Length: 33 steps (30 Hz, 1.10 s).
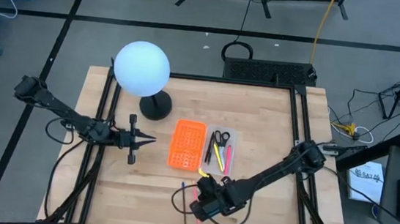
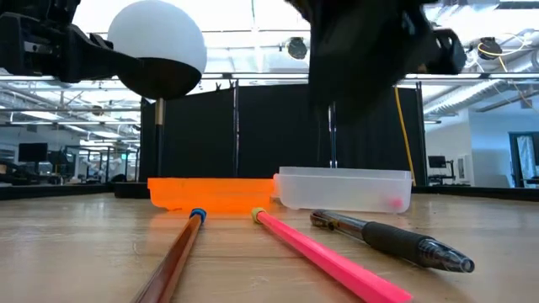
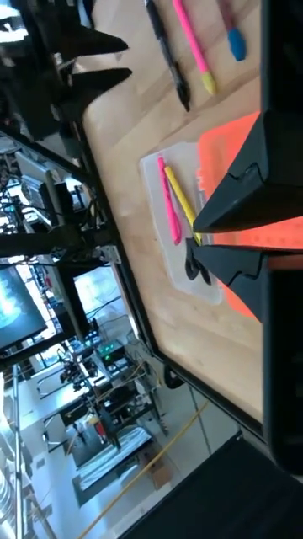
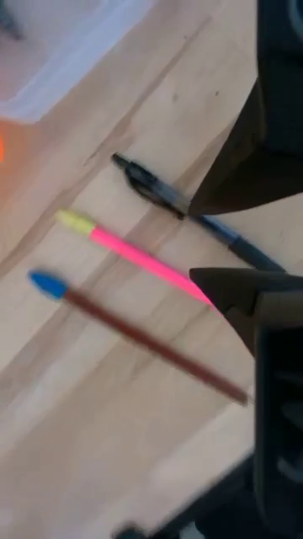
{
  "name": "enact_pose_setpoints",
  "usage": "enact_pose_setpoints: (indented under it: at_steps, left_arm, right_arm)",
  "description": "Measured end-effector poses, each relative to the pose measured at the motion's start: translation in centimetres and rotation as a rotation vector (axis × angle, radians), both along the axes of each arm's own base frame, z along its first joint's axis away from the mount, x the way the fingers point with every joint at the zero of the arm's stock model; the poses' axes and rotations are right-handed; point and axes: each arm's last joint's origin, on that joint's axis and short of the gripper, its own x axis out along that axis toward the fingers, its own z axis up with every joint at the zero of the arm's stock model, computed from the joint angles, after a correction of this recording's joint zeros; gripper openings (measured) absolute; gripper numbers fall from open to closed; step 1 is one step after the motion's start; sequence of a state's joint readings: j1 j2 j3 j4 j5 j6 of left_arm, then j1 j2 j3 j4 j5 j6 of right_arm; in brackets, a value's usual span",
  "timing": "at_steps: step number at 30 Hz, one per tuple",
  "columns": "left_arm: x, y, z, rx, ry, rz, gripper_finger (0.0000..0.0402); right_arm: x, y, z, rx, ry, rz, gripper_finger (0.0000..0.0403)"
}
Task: Pick & place school supplies into a supply box
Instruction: Put the black pen into the orange supply box
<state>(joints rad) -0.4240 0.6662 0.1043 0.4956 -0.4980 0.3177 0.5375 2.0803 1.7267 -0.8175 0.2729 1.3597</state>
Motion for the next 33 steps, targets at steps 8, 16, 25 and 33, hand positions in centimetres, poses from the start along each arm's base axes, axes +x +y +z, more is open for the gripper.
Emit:
enact_pose_setpoints:
  at_steps: [8, 16, 25, 33]
  left_arm:
    - [0.0, 0.0, -0.3, 0.015, 0.029, 0.0, 0.0037]
    - [0.0, 0.0, -0.5, 0.023, 0.047, 0.001, 0.0032]
    - [0.0, 0.0, -0.5, 0.005, 0.047, 0.001, 0.0032]
    - [-0.1, 0.1, -1.0, 0.004, 0.095, 0.004, 0.0033]
  right_arm:
    - [1.1, -0.5, -3.4, 0.093, 0.129, -0.01, 0.012]
    - [1.3, -0.4, -4.4, 0.112, 0.151, -0.029, 0.012]
    - [1.8, -0.8, -6.2, 0.089, 0.196, -0.038, 0.0118]
    - [-0.3, -1.4, -6.6, 0.052, 0.435, -0.05, 0.0118]
